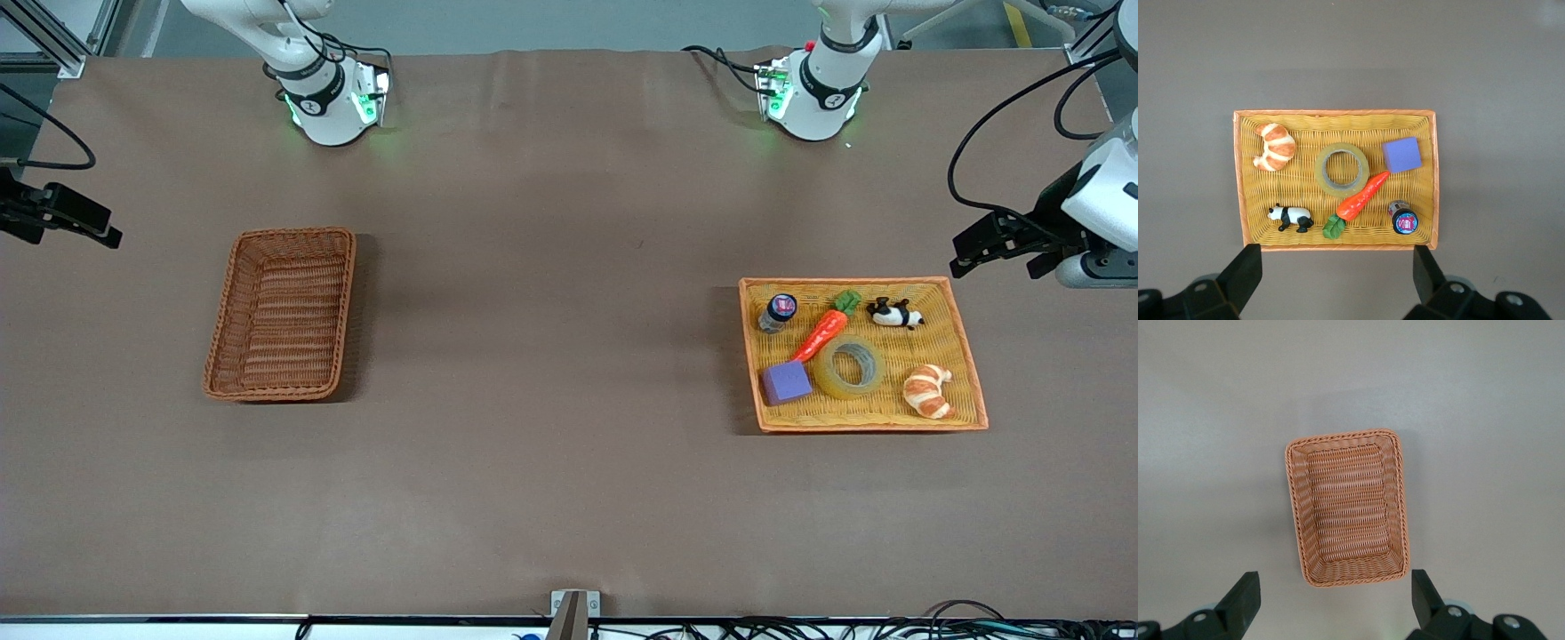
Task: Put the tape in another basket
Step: 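Reach the left gripper down over the yellow tape roll in the tray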
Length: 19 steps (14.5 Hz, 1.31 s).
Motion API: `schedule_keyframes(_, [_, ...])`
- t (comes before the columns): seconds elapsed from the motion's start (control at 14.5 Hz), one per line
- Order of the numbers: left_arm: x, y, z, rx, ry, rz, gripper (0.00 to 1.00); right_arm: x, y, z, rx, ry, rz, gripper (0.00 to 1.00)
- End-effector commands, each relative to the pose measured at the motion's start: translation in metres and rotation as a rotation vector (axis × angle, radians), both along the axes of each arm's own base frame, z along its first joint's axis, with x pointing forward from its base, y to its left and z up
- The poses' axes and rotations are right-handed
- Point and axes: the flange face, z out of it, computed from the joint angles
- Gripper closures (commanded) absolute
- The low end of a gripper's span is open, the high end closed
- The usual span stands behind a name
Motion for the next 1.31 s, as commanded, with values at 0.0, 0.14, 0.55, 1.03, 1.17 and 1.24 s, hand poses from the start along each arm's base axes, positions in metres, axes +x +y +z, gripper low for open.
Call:
schedule_keyframes(0.0, [-0.002,-0.005,0.007,-0.010,-0.006,-0.015,0.00,-0.004,-0.001,0.002,0.017,-0.003,0.008,0.00])
schedule_keyframes(0.14, [-0.002,-0.007,0.008,-0.014,-0.005,0.000,0.00,-0.004,-0.001,0.002,0.017,-0.005,0.006,0.00])
schedule_keyframes(0.55, [0.005,0.004,-0.011,-0.008,0.027,-0.006,0.00,-0.004,-0.001,0.002,0.017,-0.005,0.006,0.00])
schedule_keyframes(1.03, [0.026,0.005,-0.147,-0.005,0.024,0.004,0.00,-0.004,-0.002,0.003,0.017,-0.007,0.006,0.00])
schedule_keyframes(1.17, [0.024,0.006,-0.193,-0.002,0.036,0.005,0.00,-0.004,-0.001,0.002,0.017,-0.005,0.008,0.00])
schedule_keyframes(1.24, [0.026,0.006,-0.210,-0.001,0.054,0.006,0.00,-0.004,-0.001,0.002,0.017,-0.003,0.006,0.00])
